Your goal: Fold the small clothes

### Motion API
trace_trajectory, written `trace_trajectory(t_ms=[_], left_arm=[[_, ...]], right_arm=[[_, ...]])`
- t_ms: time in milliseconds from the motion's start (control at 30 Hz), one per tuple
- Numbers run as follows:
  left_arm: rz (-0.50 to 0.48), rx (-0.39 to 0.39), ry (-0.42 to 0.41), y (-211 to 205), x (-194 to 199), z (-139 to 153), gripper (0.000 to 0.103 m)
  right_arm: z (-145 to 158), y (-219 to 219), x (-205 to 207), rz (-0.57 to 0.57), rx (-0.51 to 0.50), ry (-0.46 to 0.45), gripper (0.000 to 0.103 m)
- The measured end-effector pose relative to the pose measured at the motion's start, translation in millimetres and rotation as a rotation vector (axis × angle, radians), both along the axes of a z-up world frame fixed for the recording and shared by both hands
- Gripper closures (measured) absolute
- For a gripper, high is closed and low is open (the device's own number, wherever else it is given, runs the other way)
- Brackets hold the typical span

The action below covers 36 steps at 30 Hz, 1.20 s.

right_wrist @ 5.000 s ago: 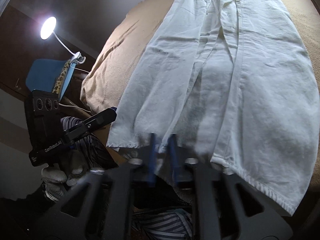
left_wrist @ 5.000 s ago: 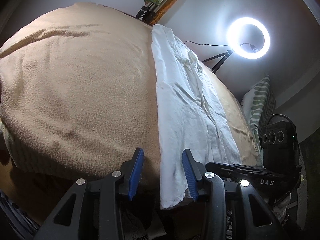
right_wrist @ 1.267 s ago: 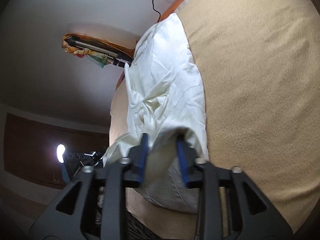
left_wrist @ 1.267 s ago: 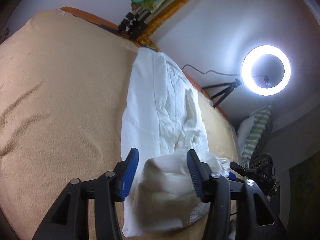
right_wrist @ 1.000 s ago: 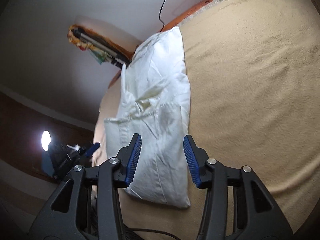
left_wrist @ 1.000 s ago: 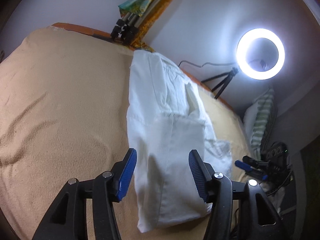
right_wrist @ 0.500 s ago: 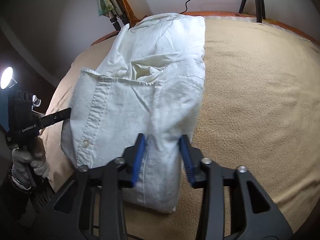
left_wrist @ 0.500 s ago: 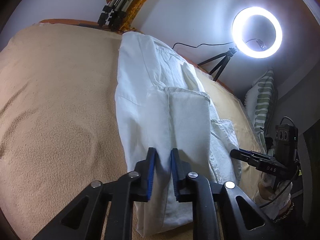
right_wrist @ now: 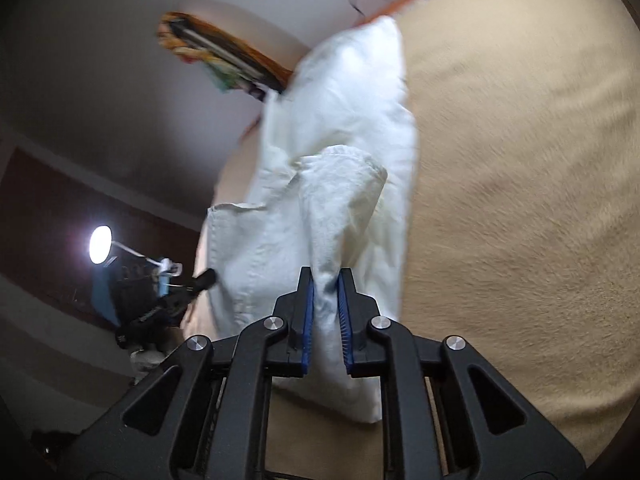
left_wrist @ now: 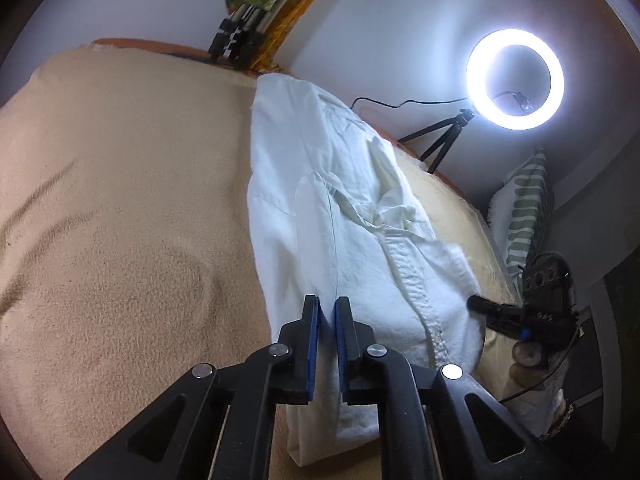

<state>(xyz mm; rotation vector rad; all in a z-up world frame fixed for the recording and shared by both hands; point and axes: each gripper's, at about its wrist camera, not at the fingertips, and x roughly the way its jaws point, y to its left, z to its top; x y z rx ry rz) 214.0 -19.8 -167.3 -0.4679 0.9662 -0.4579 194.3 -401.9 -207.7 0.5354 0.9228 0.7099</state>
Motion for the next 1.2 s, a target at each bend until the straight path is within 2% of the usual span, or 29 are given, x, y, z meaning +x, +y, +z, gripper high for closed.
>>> trace_trajectory(t_ms=[67, 133, 300, 400, 433, 500, 633, 700, 767, 833, 900, 967, 1033, 1200], left_arm=[[0.0, 0.021, -0.006, -2.8, 0.2, -1.4, 0.097], [-0.011, 0.046, -0.02, -5.8, -1.6, -0.5, 0.097], [-0.014, 0.061, -0.035, -5.3, -4.0, 0.5, 0.097], [-0.014, 0.061, -0.032, -5.4, -4.3, -1.3, 0.097], [-0.013, 0.06, -0.032, -5.2, -4.4, -1.3, 0.097], [-0.01, 0.064, -0.032, -5.0, -4.4, -1.5, 0.097], [0.004, 0.071, -0.03, -4.0, -4.5, -2.0, 0.097], [0.005, 0.081, -0.033, -4.7, -5.1, -1.5, 0.097], [-0.001, 0.105, -0.04, -7.3, -5.4, -1.8, 0.097], [-0.001, 0.117, -0.04, -8.3, -4.9, -2.3, 0.097], [0.012, 0.132, -0.053, -7.1, -6.9, 1.8, 0.093], [0.053, 0.156, -0.095, -2.9, -12.4, 11.7, 0.093], [0.069, 0.162, -0.144, -1.6, -17.1, 24.1, 0.091], [-0.015, 0.19, -0.189, -26.8, -10.9, 33.3, 0.089]], right_arm=[[-4.2, -4.5, 2.1, -0.016, 0.03, 0.015, 0.084], [2.6, -0.9, -5.1, -0.024, -0.013, -0.041, 0.084], [37.7, 23.7, -38.7, 0.006, -0.17, -0.264, 0.083], [47.3, 41.5, -55.9, 0.05, -0.264, -0.375, 0.083], [47.0, 43.0, -54.7, 0.078, -0.242, -0.37, 0.083], [36.1, 34.3, -38.3, 0.108, -0.136, -0.296, 0.084], [-8.6, -1.3, 17.8, -0.028, -0.016, -0.057, 0.085], [-18.0, -10.0, 26.5, -0.075, -0.037, -0.017, 0.085], [-14.1, -6.1, 24.2, -0.08, -0.113, -0.044, 0.084], [-0.7, 2.6, 16.7, -0.098, -0.213, -0.1, 0.078], [17.4, 10.1, 3.4, -0.133, -0.308, -0.187, 0.077], [33.7, 14.3, -11.7, -0.147, -0.352, -0.267, 0.076], [45.4, 21.7, -23.9, -0.112, -0.365, -0.337, 0.076], [45.6, 50.9, -21.9, -0.039, -0.443, -0.37, 0.076]])
